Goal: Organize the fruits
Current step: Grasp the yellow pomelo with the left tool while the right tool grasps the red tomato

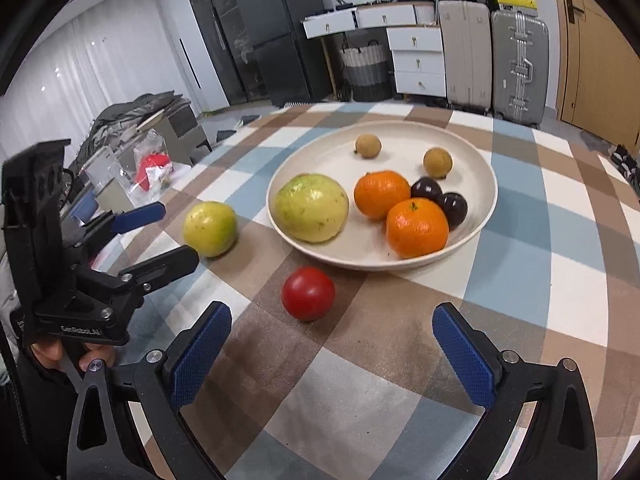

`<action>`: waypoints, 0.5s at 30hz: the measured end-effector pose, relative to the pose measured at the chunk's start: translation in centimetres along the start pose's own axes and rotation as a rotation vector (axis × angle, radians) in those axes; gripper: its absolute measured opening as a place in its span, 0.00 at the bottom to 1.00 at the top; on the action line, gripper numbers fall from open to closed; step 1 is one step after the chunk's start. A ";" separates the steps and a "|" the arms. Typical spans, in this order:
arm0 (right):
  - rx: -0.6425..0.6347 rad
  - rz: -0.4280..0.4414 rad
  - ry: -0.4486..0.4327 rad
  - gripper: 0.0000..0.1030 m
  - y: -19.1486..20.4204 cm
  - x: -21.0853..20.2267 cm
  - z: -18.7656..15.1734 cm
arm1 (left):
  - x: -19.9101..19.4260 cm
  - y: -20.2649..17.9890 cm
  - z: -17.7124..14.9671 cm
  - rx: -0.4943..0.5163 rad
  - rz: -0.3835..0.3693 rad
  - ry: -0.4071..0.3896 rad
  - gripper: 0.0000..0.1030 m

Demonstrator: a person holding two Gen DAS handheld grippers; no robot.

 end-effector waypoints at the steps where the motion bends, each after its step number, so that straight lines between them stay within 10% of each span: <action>1: -0.001 -0.011 0.013 1.00 -0.1 0.3 -0.1 | 0.1 0.0 0.0 -0.002 -0.001 0.006 0.99; 15: -0.005 -0.013 0.082 0.76 0.4 2.6 0.1 | 1.7 0.6 -0.3 -0.031 0.000 0.051 0.99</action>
Point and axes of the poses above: each gripper's, at about its wrist camera, not at the fingertips, and x roughly the way its jaws point, y to its left, z to its top, the point moved 7 cm from there along x, roughly the way its jaws point, and after that the axes turned 14 degrees about z, right-handed, at the moved point
